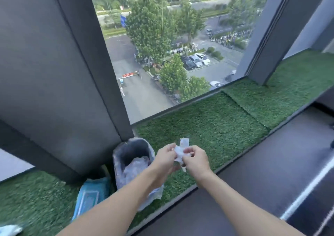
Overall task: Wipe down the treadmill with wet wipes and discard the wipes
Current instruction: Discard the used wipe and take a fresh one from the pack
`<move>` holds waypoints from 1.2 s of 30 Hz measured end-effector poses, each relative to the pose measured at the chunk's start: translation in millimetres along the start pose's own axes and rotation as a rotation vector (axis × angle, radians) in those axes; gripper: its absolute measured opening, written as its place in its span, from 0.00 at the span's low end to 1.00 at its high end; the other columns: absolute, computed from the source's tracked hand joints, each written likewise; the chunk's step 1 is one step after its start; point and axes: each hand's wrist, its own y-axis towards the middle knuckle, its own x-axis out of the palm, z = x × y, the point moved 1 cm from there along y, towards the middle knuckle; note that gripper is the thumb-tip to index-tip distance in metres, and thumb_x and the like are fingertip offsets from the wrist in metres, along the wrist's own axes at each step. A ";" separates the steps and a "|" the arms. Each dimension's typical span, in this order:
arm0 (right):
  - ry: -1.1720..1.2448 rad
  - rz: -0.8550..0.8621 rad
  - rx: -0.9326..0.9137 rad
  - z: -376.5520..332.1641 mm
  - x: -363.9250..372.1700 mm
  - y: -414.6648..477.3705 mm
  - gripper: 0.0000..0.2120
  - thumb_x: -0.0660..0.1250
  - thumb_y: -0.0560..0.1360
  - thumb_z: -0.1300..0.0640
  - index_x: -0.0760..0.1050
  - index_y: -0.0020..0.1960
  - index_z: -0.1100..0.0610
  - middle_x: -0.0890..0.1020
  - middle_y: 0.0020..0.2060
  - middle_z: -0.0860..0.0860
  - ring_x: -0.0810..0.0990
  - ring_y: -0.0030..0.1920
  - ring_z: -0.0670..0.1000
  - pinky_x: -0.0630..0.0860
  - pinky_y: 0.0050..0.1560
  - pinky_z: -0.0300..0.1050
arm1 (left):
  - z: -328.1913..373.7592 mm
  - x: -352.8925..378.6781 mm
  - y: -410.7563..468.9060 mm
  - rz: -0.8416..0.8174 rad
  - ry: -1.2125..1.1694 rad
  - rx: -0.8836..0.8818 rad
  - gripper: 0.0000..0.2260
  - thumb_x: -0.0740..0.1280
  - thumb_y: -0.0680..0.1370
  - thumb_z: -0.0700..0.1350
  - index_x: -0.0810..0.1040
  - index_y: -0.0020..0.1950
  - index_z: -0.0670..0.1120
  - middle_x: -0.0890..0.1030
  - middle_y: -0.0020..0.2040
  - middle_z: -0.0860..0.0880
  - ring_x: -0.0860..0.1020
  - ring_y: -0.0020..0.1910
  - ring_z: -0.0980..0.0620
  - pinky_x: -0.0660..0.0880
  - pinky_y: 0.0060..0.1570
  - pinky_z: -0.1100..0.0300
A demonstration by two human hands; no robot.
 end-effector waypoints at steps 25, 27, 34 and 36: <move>-0.132 -0.395 0.036 37.0 302.3 -28.5 0.11 0.59 0.78 0.67 0.76 0.50 0.54 0.82 0.47 0.59 0.82 0.47 0.58 0.80 0.50 0.53 | -139.5 -317.9 27.9 0.646 0.390 0.074 0.09 0.61 0.77 0.37 0.79 0.52 0.47 0.82 0.50 0.47 0.77 0.40 0.51 0.71 0.36 0.61; -0.223 -0.471 0.081 53.8 327.5 -32.7 0.14 0.59 0.78 0.65 0.75 0.61 0.56 0.78 0.56 0.58 0.79 0.56 0.58 0.77 0.56 0.52 | -169.9 -337.3 22.9 0.581 0.565 -0.011 0.09 0.65 0.78 0.40 0.77 0.57 0.47 0.79 0.52 0.48 0.75 0.37 0.53 0.68 0.30 0.62; -0.124 -0.384 0.309 99.8 368.1 -28.9 0.08 0.56 0.77 0.65 0.71 0.46 0.54 0.74 0.45 0.57 0.72 0.43 0.53 0.71 0.44 0.48 | -226.4 -344.2 31.9 0.399 0.758 -0.116 0.27 0.73 0.73 0.46 0.68 0.69 0.47 0.70 0.63 0.43 0.72 0.61 0.41 0.72 0.61 0.50; -0.107 -0.324 0.289 103.9 372.9 -26.4 0.08 0.56 0.76 0.64 0.71 0.42 0.56 0.76 0.42 0.57 0.73 0.41 0.54 0.69 0.40 0.47 | -230.1 -340.8 31.7 0.386 0.823 -0.098 0.31 0.75 0.72 0.50 0.66 0.71 0.47 0.67 0.64 0.42 0.69 0.64 0.41 0.67 0.64 0.52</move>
